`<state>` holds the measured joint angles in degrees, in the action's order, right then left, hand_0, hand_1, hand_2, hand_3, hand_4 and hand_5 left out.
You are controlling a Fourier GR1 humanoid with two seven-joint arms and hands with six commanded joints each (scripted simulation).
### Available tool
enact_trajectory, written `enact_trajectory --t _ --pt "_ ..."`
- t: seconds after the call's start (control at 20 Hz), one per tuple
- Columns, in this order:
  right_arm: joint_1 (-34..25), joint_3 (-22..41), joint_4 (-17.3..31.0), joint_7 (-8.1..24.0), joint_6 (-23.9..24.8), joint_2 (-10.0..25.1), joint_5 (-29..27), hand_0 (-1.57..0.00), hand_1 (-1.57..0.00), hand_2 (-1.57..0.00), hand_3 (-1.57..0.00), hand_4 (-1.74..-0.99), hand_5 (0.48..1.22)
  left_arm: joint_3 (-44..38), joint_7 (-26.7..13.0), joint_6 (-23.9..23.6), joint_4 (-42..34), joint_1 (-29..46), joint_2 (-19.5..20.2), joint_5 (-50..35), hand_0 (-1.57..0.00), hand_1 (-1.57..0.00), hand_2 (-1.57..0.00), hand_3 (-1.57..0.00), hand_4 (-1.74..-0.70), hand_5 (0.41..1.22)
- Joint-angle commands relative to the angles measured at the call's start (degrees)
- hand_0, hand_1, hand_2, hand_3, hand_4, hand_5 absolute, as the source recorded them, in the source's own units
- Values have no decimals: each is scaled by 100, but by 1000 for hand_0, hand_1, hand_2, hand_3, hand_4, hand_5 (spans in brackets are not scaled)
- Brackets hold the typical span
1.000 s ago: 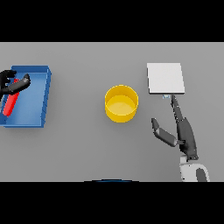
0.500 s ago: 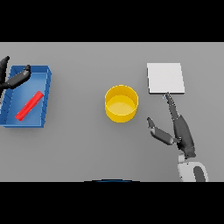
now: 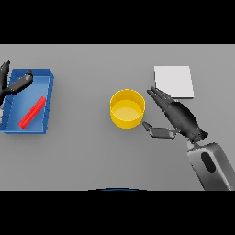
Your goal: Pick up the red beaker and tilt it to pour out 1 green nut into yellow bowl. Pick up the yellow bowl and place it on the metallic measuring scale.
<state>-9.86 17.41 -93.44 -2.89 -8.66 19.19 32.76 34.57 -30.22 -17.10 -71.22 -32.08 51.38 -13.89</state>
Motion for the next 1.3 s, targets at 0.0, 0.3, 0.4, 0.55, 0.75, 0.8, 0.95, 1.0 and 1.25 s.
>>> enact_trajectory --t 0.0,0.3,0.4,0.55,0.75,0.8,0.95,1.0,1.25 --pt "-194 150 132 -45 -87 89 202 1 1 1 1 -1278 669 16 13 12 34 -22 -8 25 -3 -2 -2 -2 -795 708" --pt "-1098 753 677 -271 -739 300 691 1 1 1 1 -1273 656 75 -50 -2 -68 -64 -47 41 0 0 0 0 -797 723" --pt "-1388 880 908 -372 -889 320 768 1 1 1 1 -1274 662 74 -94 -3 11 -105 -82 46 0 1 1 1 -799 721" --pt "-1628 1132 1138 -518 -1147 344 902 1 1 1 1 -1269 683 82 41 14 -16 -29 -31 64 1 1 1 1 -796 717" --pt "-2073 1371 1739 -694 -1298 172 1008 1 1 1 1 -1246 686 74 -5 57 2 -83 -23 42 1 1 1 1 -794 723" --pt "-2107 1382 1796 -731 -1386 206 989 1 1 1 1 -1244 685 60 -21 82 25 -110 -1 42 1 1 1 1 -795 725" --pt "-2251 1554 2025 -717 -1526 69 1057 1 1 1 1 -1260 679 79 46 87 93 -132 -51 71 1 1 1 1 -796 733" --pt "-2340 1604 2222 -728 -1510 44 1123 1 1 1 1 -1270 678 88 71 99 141 -147 -73 86 1 1 1 1 -795 734" --pt "-2518 1760 2501 -722 -1724 5 1205 1 1 1 1 -1303 674 24 35 95 42 -106 21 15 1 1 1 1 -799 738"
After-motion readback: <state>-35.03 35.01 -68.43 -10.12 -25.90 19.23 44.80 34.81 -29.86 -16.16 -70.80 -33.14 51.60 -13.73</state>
